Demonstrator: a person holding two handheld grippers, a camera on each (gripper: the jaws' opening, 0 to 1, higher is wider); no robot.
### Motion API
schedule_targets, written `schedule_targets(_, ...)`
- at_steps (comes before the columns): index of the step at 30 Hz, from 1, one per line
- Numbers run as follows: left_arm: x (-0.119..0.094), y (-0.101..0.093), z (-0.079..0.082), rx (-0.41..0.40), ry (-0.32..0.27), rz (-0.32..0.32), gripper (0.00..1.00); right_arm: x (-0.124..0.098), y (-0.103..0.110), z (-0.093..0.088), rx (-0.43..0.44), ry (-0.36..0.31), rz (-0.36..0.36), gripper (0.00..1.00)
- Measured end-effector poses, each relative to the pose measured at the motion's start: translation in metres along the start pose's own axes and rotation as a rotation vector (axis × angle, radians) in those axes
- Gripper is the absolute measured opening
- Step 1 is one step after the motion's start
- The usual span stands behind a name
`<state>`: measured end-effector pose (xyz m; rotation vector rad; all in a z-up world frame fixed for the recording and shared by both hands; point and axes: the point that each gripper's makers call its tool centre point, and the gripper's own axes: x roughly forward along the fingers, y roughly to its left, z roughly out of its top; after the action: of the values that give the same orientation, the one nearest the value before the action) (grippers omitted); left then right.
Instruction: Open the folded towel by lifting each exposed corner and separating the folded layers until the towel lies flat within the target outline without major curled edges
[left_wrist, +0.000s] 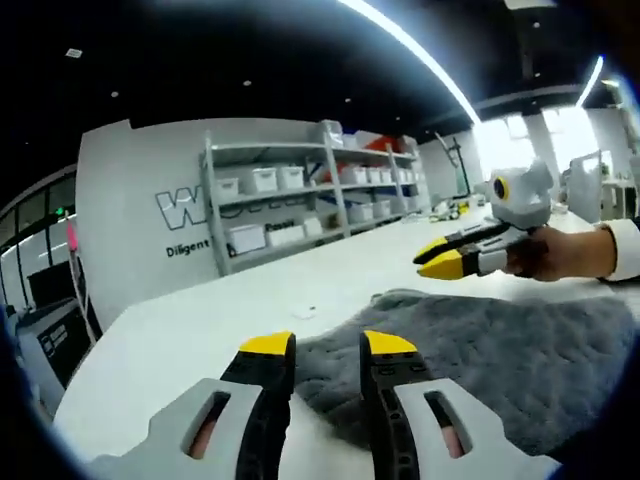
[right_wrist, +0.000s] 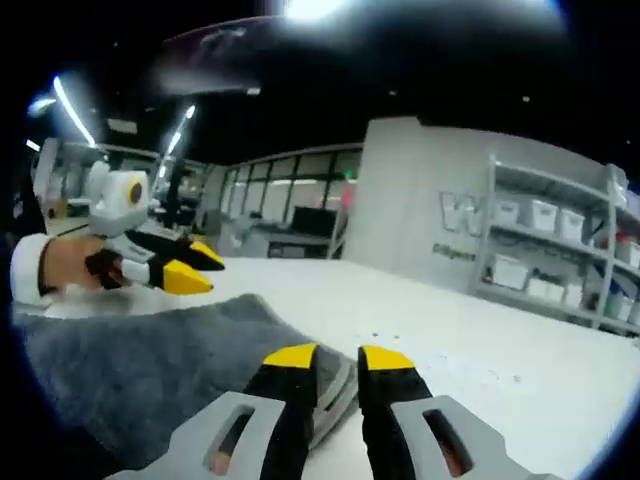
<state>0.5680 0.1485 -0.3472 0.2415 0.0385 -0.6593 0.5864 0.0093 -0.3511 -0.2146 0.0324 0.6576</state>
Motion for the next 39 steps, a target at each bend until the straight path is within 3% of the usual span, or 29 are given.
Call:
schedule_targets(5,-0.001,-0.016,-0.006,0.035,0.051,-0.05,0.09,-0.003,0.012,-0.005,0.002,0.024,0.043,0.01)
schedule_targets(11,0.0,-0.028,-0.015,0.087,0.116,-0.073,0.03,-0.005,0.019,-0.02,0.02,0.084,0.067,0.0)
schedule_targets(17,0.0,-0.027,-0.037,0.072,0.176,-0.1,0.01,-0.004,0.022,-0.033,0.033,0.135,0.08,0.0)
schedule_targets(20,-0.001,-0.027,-0.04,0.034,0.188,-0.101,0.01,-0.003,0.023,-0.043,0.021,0.176,0.071,0.0)
schedule_targets(27,-0.004,-0.029,-0.043,0.013,0.199,-0.086,0.01,-0.006,0.022,-0.042,0.033,0.169,0.069,0.02)
schedule_targets(35,-0.008,-0.022,-0.034,-0.112,0.151,-0.076,0.08,-0.015,0.006,-0.034,0.2,0.1,0.044,0.09)
schedule_targets(39,-0.011,-0.023,-0.029,-0.141,0.127,-0.089,0.09,-0.019,0.008,-0.033,0.35,0.09,0.079,0.15)
